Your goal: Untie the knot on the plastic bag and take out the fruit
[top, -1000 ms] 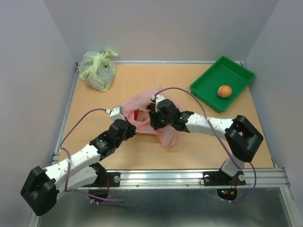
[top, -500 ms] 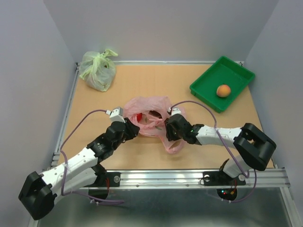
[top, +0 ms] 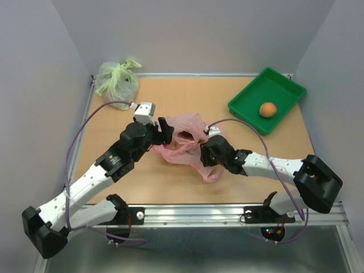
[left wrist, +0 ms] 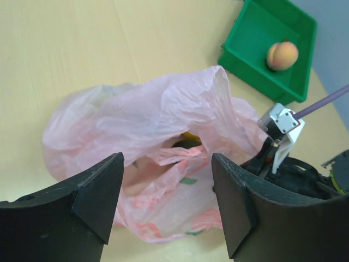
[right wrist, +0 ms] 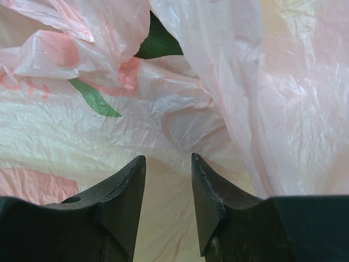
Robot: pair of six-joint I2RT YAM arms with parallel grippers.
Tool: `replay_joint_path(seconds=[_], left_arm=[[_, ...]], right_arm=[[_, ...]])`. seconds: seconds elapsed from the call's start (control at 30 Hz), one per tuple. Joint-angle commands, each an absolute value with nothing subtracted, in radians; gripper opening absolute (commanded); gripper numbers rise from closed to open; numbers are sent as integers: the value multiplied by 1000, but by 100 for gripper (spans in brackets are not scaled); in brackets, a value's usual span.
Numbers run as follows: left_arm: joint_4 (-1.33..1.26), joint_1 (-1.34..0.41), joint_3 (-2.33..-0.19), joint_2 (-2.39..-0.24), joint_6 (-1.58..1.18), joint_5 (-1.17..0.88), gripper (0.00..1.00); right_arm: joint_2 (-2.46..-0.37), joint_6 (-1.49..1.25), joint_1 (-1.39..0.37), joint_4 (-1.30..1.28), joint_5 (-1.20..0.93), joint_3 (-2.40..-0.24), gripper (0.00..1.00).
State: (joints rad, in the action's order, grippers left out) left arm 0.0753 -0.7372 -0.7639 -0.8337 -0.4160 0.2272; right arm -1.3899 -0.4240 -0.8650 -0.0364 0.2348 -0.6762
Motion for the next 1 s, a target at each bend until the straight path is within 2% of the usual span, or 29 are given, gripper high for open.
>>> replay_joint_path(seconds=[0.0, 0.1, 0.23, 0.43, 0.53, 0.6, 0.67, 0.7, 0.73, 0.77, 0.83, 0.87, 0.97], left_arm=[[98, -768, -866, -974, -138, 261, 76], [98, -822, -945, -1157, -27, 348, 76], [95, -879, -1028, -1284, 21, 460, 77], [40, -916, -1061, -1411, 38, 626, 76], [5, -916, -1065, -1460, 5, 791, 73], [-18, -911, -1075, -1503, -35, 930, 66], [-18, -896, -1088, -1537, -57, 997, 61], [-9, -876, -1101, -1542, -75, 1020, 55], [-3, -859, -1109, -1548, -92, 1026, 51], [38, -827, -1130, -1548, -136, 1028, 40], [75, -783, -1147, -1534, -172, 1000, 30], [104, -761, -1153, -1523, -190, 979, 21], [136, -687, -1157, -1479, -225, 890, 15]], right_arm=[[-1381, -394, -862, -8, 255, -670, 45], [-1397, -391, -864, -8, 253, -667, 45], [-1393, -390, -864, -8, 252, -660, 45], [-1388, -385, -862, -8, 249, -646, 45], [-1384, -388, -862, -8, 250, -640, 45], [-1381, -396, -862, -8, 264, -626, 45], [-1374, -410, -862, -8, 276, -615, 45], [-1371, -414, -861, -8, 287, -600, 45], [-1368, -428, -861, -8, 293, -594, 45], [-1364, -436, -861, -8, 308, -577, 45], [-1359, -460, -861, -8, 324, -562, 45], [-1359, -472, -859, -8, 336, -554, 45], [-1358, -499, -844, -8, 328, -535, 45]])
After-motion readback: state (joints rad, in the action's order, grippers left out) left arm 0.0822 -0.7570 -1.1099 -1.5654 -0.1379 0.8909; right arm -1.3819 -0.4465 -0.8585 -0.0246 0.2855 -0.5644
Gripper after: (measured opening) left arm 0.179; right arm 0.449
